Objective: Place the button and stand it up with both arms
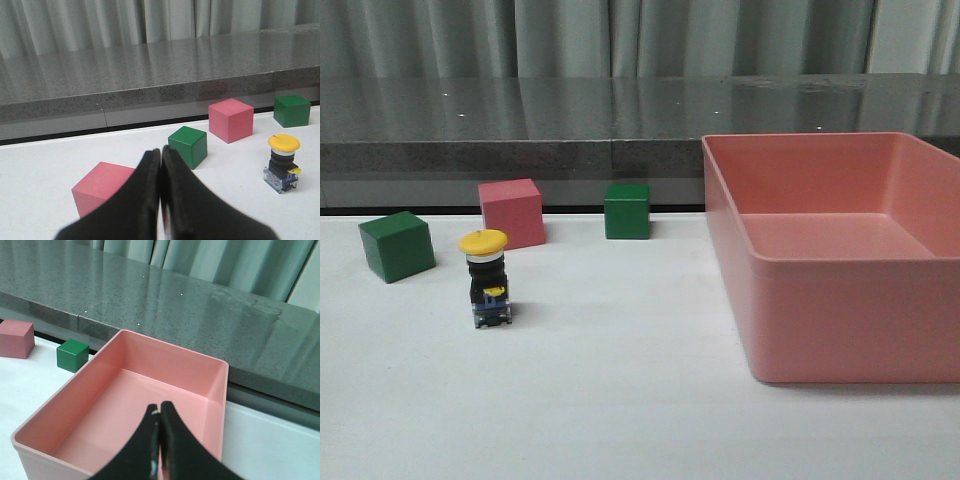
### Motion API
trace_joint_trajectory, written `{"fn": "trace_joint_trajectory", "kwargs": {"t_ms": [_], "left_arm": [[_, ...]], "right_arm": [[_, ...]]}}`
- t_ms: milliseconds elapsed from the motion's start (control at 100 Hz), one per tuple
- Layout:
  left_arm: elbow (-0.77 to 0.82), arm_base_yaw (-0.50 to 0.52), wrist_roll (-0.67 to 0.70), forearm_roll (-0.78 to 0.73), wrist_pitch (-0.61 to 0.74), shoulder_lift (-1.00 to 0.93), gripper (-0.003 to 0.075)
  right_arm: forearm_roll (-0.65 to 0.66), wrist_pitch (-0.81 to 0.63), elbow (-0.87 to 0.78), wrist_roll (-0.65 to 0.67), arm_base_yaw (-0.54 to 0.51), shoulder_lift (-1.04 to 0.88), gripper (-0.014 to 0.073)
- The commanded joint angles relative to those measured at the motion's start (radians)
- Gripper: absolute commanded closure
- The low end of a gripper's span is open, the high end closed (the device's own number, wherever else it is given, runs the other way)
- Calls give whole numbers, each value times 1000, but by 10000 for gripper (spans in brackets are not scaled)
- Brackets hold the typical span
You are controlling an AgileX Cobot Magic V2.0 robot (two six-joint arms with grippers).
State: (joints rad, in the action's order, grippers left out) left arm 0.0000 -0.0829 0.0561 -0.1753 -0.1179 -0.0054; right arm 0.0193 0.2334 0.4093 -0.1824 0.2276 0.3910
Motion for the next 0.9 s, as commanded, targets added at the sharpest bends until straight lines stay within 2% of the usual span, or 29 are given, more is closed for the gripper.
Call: {"fn": "trace_joint_trajectory", "kwargs": {"t_ms": [0, 520, 680, 890], "left_arm": [[44, 1, 13, -1, 75, -30, 740], [44, 1, 13, -1, 75, -30, 740], [44, 1, 13, -1, 75, -30, 740], [44, 1, 13, -1, 75, -30, 740]], "right_arm": [[-4, -77, 27, -5, -5, 3, 670], [8, -64, 11, -5, -5, -37, 670], [2, -100, -101, 9, -43, -161, 670], [0, -133, -277, 125, -140, -338, 670]]}}
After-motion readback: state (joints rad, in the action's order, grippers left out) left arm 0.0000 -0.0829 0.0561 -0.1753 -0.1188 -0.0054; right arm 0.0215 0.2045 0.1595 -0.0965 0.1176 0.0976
